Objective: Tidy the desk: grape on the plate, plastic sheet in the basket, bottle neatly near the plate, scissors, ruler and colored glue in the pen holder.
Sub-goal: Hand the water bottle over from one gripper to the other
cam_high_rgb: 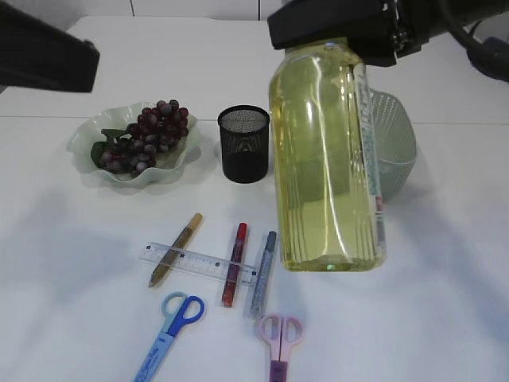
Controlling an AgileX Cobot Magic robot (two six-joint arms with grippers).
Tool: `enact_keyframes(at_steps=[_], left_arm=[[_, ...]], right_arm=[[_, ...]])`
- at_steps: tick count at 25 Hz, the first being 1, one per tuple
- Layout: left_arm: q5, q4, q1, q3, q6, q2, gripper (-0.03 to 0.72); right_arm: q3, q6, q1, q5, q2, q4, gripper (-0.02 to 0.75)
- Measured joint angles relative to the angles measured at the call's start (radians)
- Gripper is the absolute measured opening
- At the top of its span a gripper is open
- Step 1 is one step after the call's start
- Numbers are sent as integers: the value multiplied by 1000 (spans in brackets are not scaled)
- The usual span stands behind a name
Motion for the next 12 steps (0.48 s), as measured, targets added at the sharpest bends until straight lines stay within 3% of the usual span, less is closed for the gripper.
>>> enact_keyframes(at_steps=[5, 12], left_arm=[[-66, -93, 0, 139, 136, 0, 309], [-185, -352, 0, 307, 435, 14, 309]], right_arm=[[0, -39, 0, 2, 0, 33, 359], [0, -95, 0, 2, 0, 49, 359]])
